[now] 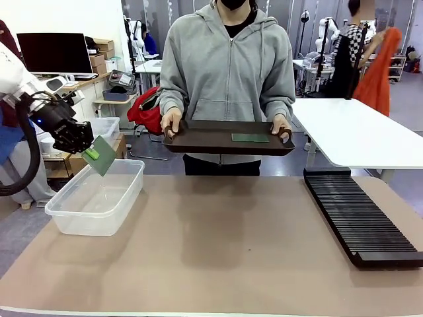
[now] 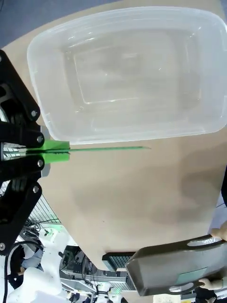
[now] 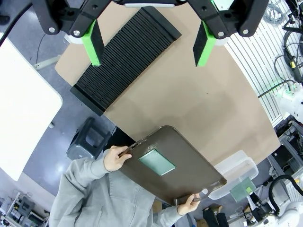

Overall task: Sort PCBs into racks and boxes based on the side picked up.
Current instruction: If the short side of the Blank PCB is picked up, insert it into the PCB Rack ; if the long side is picked up, place it in the Organizing box.

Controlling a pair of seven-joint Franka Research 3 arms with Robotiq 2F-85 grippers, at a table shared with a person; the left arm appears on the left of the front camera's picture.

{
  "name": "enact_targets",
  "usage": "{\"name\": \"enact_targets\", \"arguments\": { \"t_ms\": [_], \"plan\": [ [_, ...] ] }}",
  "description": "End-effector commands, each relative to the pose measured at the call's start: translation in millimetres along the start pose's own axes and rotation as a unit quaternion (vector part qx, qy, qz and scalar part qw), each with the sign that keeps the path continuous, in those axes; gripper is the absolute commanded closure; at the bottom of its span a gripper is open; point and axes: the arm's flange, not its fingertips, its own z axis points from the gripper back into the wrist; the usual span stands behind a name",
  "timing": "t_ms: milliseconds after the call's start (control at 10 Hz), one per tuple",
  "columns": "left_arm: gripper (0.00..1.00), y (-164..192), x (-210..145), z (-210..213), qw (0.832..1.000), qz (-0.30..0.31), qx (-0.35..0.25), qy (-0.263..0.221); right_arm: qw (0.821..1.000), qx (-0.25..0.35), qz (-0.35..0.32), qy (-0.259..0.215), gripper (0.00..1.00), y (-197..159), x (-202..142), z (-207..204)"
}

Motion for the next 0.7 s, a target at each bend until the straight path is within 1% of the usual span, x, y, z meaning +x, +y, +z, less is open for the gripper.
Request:
{"name": "enact_targets", "arguments": {
  "t_ms": [0, 600],
  "plan": [
    [0.97, -1.6, -5.5, 9.8, 1.000, -0.006, 0.000, 0.028, 1.000, 0.001, 0.001, 0.000, 0.00, 0.7, -0.4, -0.9],
    [0.97, -2.3, -5.3, 6.5, 1.000, -0.005, -0.006, 0.024, 1.000, 0.001, 0.001, 0.000, 0.00, 0.7, -0.4, -0.9]
  ]
}}
